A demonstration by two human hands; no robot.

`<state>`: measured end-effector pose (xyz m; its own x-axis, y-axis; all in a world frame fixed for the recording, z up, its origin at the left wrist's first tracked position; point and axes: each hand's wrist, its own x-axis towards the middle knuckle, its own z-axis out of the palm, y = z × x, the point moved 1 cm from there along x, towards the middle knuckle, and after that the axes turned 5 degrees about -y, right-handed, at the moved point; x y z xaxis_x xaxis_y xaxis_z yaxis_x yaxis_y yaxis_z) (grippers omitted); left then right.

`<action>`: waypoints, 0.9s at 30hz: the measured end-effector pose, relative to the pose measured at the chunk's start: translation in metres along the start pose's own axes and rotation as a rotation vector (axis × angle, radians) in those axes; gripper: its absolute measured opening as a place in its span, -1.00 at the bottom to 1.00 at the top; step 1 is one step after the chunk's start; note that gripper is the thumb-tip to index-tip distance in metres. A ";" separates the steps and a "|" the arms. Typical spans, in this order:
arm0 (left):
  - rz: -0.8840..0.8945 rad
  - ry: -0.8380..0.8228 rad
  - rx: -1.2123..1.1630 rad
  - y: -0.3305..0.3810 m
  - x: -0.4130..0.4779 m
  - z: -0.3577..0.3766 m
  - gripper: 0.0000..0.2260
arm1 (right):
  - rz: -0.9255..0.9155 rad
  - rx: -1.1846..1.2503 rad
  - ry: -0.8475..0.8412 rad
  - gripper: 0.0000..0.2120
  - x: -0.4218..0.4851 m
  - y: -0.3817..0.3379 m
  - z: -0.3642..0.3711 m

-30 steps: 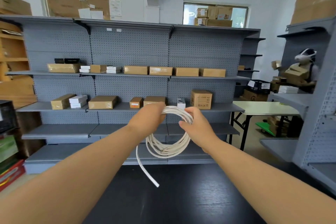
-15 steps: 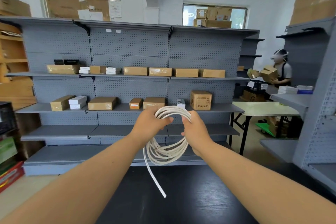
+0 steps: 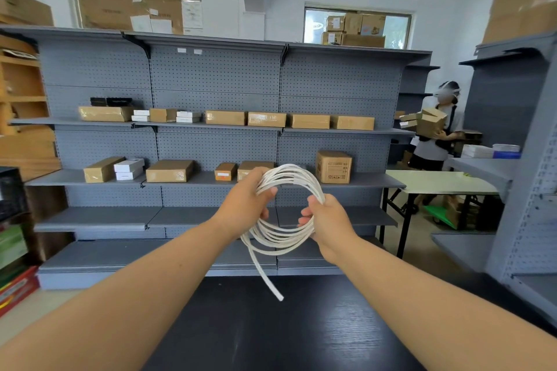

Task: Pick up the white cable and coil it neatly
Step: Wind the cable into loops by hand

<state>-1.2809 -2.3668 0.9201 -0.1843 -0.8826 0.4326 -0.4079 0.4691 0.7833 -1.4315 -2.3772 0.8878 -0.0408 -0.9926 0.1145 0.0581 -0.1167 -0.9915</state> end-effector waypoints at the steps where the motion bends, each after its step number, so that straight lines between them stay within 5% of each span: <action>1: 0.002 -0.005 0.011 0.000 0.001 -0.002 -0.89 | 0.018 -0.022 -0.037 -0.87 0.000 0.000 -0.002; 16: 0.010 -0.223 0.126 0.008 0.012 -0.017 -0.82 | -0.183 -0.618 -0.198 -0.80 -0.007 -0.026 0.005; 22: -0.088 -0.140 -0.232 -0.001 0.003 -0.012 -0.94 | -0.186 -0.617 -0.115 -0.80 -0.002 -0.020 0.006; 27: -0.160 -0.025 -0.439 -0.014 -0.005 -0.006 -0.88 | -0.108 -0.349 0.068 -0.83 0.004 -0.020 0.001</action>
<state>-1.2685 -2.3689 0.9098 -0.1732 -0.9430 0.2842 -0.0170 0.2914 0.9564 -1.4322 -2.3792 0.9079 -0.0947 -0.9694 0.2264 -0.2931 -0.1902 -0.9370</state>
